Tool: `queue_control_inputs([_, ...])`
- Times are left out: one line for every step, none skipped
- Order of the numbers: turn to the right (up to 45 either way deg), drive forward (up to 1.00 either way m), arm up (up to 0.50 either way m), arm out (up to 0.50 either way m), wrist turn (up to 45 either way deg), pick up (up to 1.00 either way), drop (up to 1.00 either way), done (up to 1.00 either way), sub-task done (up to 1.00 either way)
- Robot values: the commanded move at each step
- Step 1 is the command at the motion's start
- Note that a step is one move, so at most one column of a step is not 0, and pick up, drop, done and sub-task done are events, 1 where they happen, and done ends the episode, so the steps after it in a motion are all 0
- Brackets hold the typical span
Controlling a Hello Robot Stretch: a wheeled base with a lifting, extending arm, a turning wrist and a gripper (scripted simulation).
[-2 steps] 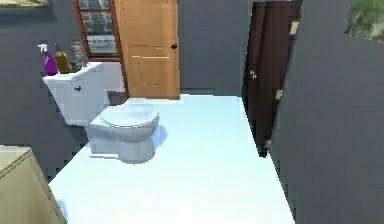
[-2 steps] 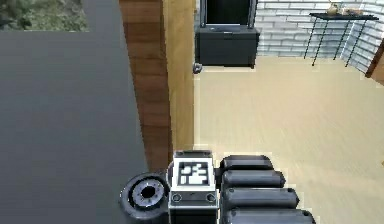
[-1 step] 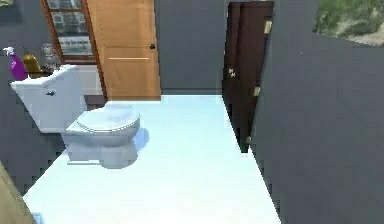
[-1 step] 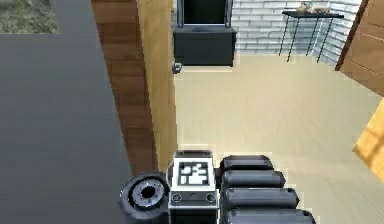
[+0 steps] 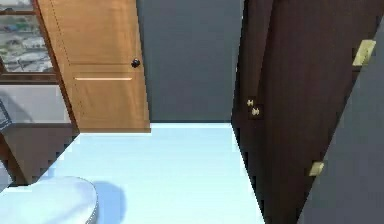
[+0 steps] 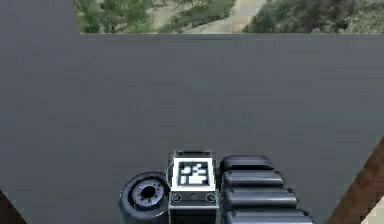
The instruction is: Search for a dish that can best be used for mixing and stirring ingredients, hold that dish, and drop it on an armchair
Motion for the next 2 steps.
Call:
queue_control_inputs([0.0,1.00,0.00,0.00,0.0,0.00,0.00,0.00,0.00])
queue_control_inputs([3.0,0.00,0.00,0.00,0.0,0.00,0.00,0.00,0.00])
